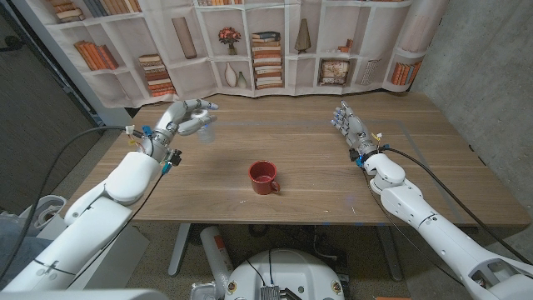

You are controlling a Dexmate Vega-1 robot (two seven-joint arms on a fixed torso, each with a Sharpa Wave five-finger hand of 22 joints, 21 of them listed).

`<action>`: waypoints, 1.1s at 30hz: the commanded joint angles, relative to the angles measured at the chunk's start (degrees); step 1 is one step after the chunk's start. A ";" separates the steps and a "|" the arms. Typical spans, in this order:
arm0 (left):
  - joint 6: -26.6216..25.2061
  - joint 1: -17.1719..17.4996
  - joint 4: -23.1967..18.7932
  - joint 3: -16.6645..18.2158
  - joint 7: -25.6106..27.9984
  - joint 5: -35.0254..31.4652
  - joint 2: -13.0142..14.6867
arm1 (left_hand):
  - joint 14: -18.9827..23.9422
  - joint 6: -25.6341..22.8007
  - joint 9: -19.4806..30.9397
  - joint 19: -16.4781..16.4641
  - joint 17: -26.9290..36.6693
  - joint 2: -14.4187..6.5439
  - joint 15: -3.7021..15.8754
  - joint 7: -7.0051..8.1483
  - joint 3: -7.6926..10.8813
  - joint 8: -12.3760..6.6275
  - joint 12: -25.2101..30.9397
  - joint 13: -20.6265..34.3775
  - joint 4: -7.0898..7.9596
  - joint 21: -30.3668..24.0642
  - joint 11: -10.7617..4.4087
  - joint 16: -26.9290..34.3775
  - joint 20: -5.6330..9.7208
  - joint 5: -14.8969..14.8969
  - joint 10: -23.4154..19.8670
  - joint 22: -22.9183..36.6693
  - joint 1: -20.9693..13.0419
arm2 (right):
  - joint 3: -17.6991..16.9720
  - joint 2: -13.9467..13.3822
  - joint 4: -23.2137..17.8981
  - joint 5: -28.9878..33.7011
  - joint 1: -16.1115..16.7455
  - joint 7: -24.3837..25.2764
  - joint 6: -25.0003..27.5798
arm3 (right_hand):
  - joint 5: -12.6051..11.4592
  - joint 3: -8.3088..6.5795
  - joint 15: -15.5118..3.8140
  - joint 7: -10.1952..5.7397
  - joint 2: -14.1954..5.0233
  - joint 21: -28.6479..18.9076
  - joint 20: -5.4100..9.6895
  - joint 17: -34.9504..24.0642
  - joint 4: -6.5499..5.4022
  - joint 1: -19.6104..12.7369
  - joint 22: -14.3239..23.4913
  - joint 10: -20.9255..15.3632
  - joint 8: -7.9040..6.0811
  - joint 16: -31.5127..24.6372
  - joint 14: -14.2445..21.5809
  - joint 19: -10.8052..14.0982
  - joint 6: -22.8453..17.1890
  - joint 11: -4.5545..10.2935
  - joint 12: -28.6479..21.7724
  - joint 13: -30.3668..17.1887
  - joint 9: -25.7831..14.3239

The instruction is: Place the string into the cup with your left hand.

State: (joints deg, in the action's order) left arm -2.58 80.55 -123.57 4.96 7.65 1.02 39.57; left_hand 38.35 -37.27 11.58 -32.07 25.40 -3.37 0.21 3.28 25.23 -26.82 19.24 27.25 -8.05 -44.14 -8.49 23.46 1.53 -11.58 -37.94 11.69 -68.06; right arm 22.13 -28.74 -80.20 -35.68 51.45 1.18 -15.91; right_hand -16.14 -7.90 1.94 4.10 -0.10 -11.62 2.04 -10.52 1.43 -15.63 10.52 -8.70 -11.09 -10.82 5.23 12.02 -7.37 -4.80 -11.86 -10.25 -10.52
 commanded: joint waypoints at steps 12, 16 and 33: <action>2.50 -2.44 0.82 -4.60 -1.09 1.22 2.74 | 4.09 -0.53 0.20 0.26 0.48 -2.10 6.70 0.16 0.78 0.05 -0.49 0.49 0.06 -0.74 -0.01 -0.52 0.08 -0.05 -0.49 -0.11 -1.92 | -0.05 0.12 -0.18 -0.05 0.33 -0.02 -0.53 | 0.05 -0.09 0.29 0.22 -0.59 0.07 -0.07 -0.19 0.27 -0.29 0.11 -0.29 -0.05 0.03 0.39 -0.23 -0.06 -0.26 -0.06 -0.32 -0.16; 3.02 -2.81 0.93 -5.46 -1.33 1.47 3.13 | 4.14 -0.48 0.21 0.36 0.54 -2.04 6.69 0.14 0.85 0.09 -0.52 0.61 0.04 -0.91 0.02 -0.56 0.05 -0.05 -0.73 -0.13 -1.89 | -0.10 0.18 -0.16 -0.11 0.36 -0.10 -0.75 | 0.07 -0.08 0.30 0.21 -0.61 0.07 -0.07 -0.19 0.29 -0.30 0.11 -0.27 -0.04 0.03 0.38 -0.23 -0.05 -0.28 -0.05 -0.32 -0.15; 3.97 -3.55 -0.19 -7.79 -2.16 1.94 5.04 | 4.25 -0.58 0.25 0.70 0.86 -1.90 6.47 -0.03 1.15 0.18 -1.00 1.11 0.08 -1.60 0.22 -0.72 0.13 -0.02 -0.89 -0.25 -1.66 | -0.42 0.21 -0.48 -0.30 0.88 0.12 -1.34 | 0.12 -0.05 0.29 0.28 -0.70 0.05 -0.08 -0.19 0.37 -0.33 0.10 -0.35 -0.05 0.02 0.42 -0.20 -0.07 -0.32 -0.08 -0.32 -0.16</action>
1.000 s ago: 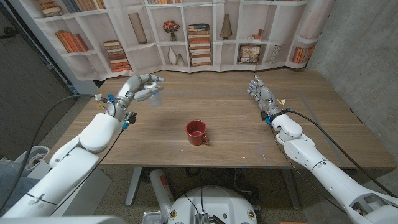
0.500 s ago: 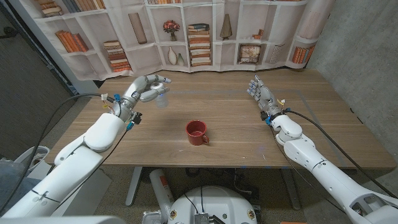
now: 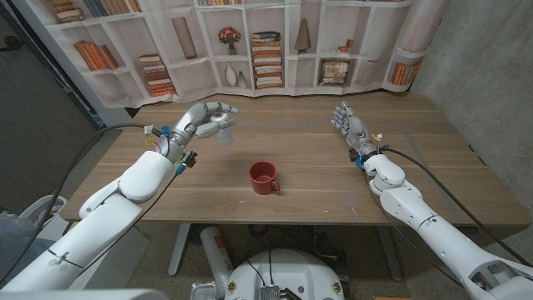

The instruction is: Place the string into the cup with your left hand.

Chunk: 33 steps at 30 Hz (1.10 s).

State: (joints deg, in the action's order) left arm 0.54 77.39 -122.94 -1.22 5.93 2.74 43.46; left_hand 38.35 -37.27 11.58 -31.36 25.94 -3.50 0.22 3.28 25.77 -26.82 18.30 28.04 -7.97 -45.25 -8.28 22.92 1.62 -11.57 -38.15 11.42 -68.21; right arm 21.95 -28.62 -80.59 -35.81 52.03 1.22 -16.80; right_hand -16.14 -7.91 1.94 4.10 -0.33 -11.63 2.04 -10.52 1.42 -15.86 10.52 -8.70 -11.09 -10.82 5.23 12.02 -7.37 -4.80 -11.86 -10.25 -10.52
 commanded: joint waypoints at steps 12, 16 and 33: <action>1.96 -1.03 -1.10 -3.51 -1.17 0.71 2.07 | 4.14 -0.57 0.27 0.15 0.48 -1.67 6.56 -0.07 0.76 0.27 -0.36 0.59 0.01 -0.88 0.21 -0.35 0.00 -0.01 -0.69 -0.04 -1.36 | -0.41 0.19 0.26 -0.39 0.14 -0.27 -0.93 | 0.15 -0.04 0.34 0.35 -0.55 0.04 -0.10 -0.18 0.45 -0.15 0.10 -0.35 -0.07 0.02 0.44 -0.19 -0.14 -0.32 -0.08 -0.32 -0.16; 2.35 -1.34 -1.22 -4.13 -1.45 0.99 2.36 | 4.24 -0.63 0.27 0.17 0.55 -1.64 6.58 -0.02 0.82 0.27 -0.43 0.69 0.02 -1.04 0.13 -0.35 0.04 -0.01 -0.81 -0.06 -1.29 | -0.52 0.15 0.30 -0.47 0.10 -0.25 -0.92 | 0.16 -0.04 0.32 0.33 -0.58 0.03 -0.08 -0.18 0.48 -0.18 0.10 -0.37 -0.09 0.00 0.47 -0.15 -0.18 -0.38 -0.09 -0.32 -0.16; 3.47 -1.01 -2.14 -5.53 -1.28 0.89 3.71 | 4.42 -0.72 0.30 0.29 0.79 -1.46 6.55 -0.02 1.03 0.36 -0.78 1.08 0.03 -1.63 0.01 -0.46 0.06 0.06 -1.07 -0.14 -1.06 | -0.78 0.23 0.86 -0.74 -0.48 -0.70 -1.22 | 0.22 -0.01 -0.11 0.35 -0.65 0.02 0.06 -0.16 0.59 -0.24 0.09 -0.75 -0.15 -0.05 0.71 -0.10 -0.39 -0.25 -0.22 -0.32 -0.16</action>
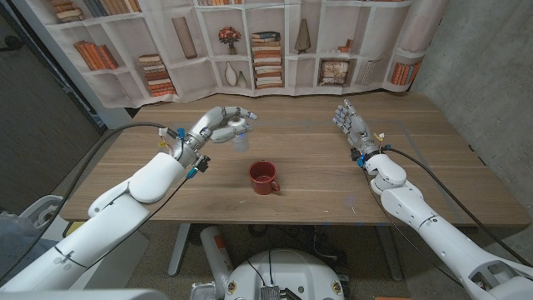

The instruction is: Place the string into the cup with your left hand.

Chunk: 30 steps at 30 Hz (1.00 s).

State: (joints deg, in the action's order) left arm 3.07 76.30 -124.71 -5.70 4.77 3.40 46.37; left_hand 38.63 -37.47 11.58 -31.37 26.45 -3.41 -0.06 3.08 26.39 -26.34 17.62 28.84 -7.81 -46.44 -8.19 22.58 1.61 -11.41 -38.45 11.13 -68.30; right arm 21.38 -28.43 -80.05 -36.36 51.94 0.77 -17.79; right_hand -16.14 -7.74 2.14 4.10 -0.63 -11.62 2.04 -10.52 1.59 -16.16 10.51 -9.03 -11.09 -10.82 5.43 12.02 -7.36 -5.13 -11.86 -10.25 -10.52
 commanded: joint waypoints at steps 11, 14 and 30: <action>1.38 -0.95 0.03 -3.10 -0.57 0.47 1.17 | 4.26 -0.56 0.31 0.44 0.44 -1.45 6.90 0.12 0.59 -0.06 -0.33 0.56 -0.13 -0.83 -0.03 -0.19 0.09 -0.04 -0.94 0.09 -0.84 | -0.32 0.07 0.32 -0.44 -0.46 -0.32 -0.14 | 0.27 -0.15 -0.33 0.37 -0.43 0.01 0.08 -0.16 0.46 0.06 0.09 -0.37 -0.15 -0.07 0.61 -0.06 -0.44 0.10 -0.19 -0.32 -0.16; 1.63 -1.37 0.27 -3.82 -0.59 0.40 1.13 | 4.21 -0.57 0.32 0.51 0.49 -1.46 6.79 0.08 0.65 -0.04 -0.43 0.63 -0.13 -0.92 -0.05 -0.24 0.07 -0.04 -0.90 0.08 -0.83 | -0.36 0.06 0.23 -0.42 -0.38 -0.25 -0.20 | 0.28 -0.14 -0.31 0.37 -0.44 0.00 0.13 -0.16 0.47 0.06 0.08 -0.36 -0.14 -0.06 0.60 -0.02 -0.44 0.11 -0.18 -0.32 -0.16; 2.65 -3.38 1.90 -6.67 -1.16 1.20 0.96 | 4.32 -0.61 0.34 0.69 0.72 -1.44 6.77 0.11 0.91 0.06 -0.75 0.98 -0.11 -1.41 0.02 -0.34 0.03 -0.04 -1.09 0.03 -0.68 | -0.61 -0.18 -0.60 -0.46 0.14 0.16 -0.27 | 0.35 -0.13 -0.29 0.38 -0.55 -0.03 0.16 -0.16 0.55 0.03 0.08 -0.53 -0.14 -0.09 0.76 0.10 -0.49 0.02 -0.23 -0.32 -0.16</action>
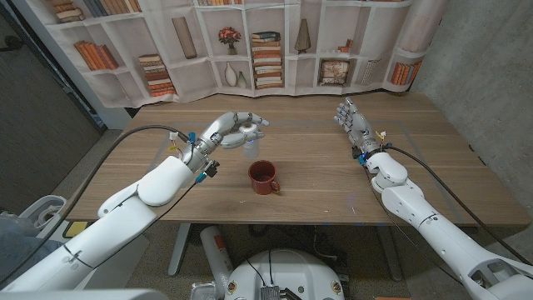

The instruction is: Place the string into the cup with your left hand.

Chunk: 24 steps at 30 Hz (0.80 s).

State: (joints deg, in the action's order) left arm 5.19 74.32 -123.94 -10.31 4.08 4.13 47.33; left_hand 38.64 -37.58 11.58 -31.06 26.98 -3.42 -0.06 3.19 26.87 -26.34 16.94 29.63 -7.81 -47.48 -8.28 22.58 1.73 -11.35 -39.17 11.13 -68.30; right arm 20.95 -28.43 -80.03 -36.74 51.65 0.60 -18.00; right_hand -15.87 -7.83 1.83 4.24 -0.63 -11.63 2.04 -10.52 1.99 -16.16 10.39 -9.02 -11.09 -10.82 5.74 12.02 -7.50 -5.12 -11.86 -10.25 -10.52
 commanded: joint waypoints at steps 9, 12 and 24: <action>0.97 -1.96 2.57 -3.27 -0.97 1.28 -0.17 | 4.27 -0.60 0.36 0.63 0.32 -1.36 6.73 -0.01 0.59 0.10 -0.30 0.39 -0.13 -0.62 0.32 -0.45 -0.04 -0.10 -0.42 0.00 -0.59 | -0.12 -0.05 -0.68 0.10 0.33 0.71 0.01 | 0.13 -0.02 0.11 0.24 -0.62 -0.03 0.16 -0.17 0.18 0.03 0.19 -0.60 -0.14 -0.12 0.58 0.12 -0.38 0.07 -0.24 -0.32 -0.17; 1.55 -2.33 3.37 -3.88 -0.94 1.66 -0.73 | 4.30 -0.61 0.36 0.64 0.37 -1.30 6.66 0.01 0.63 0.12 -0.37 0.47 -0.12 -0.75 0.19 -0.47 -0.05 -0.10 -0.49 -0.01 -0.52 | -0.08 0.14 -0.49 0.08 0.30 0.72 -0.13 | 0.15 -0.01 0.17 0.22 -0.64 -0.04 0.18 -0.17 0.20 0.03 0.19 -0.68 -0.14 -0.12 0.60 0.15 -0.40 -0.02 -0.26 -0.32 -0.17; 1.34 -3.14 4.48 -5.34 -1.58 2.07 -0.92 | 4.36 -0.63 0.38 0.94 0.52 -1.22 6.77 -0.01 0.82 0.20 -0.63 0.74 -0.13 -1.06 0.18 -0.57 -0.20 -0.10 -0.60 -0.05 -0.39 | -0.07 0.30 -0.25 0.02 0.26 0.77 -0.19 | 0.19 0.01 0.21 0.17 -0.70 -0.03 0.20 -0.18 0.24 0.02 0.19 -0.62 -0.14 -0.15 0.74 0.18 -0.44 0.01 -0.22 -0.32 -0.17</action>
State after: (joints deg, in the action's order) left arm 6.60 71.68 -120.44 -14.46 2.81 5.71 46.65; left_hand 38.64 -37.58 11.86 -30.44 27.24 -3.74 -0.06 3.19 27.28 -26.34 16.51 30.17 -7.88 -47.91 -8.17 22.13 1.73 -11.30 -39.26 10.90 -67.99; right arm 20.84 -28.32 -80.53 -36.75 51.93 1.25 -18.08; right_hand -15.87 -7.83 2.04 4.41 -0.85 -11.63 2.04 -10.52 1.98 -15.94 10.40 -9.02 -11.09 -10.82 5.95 12.02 -7.67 -5.12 -11.86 -10.25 -10.52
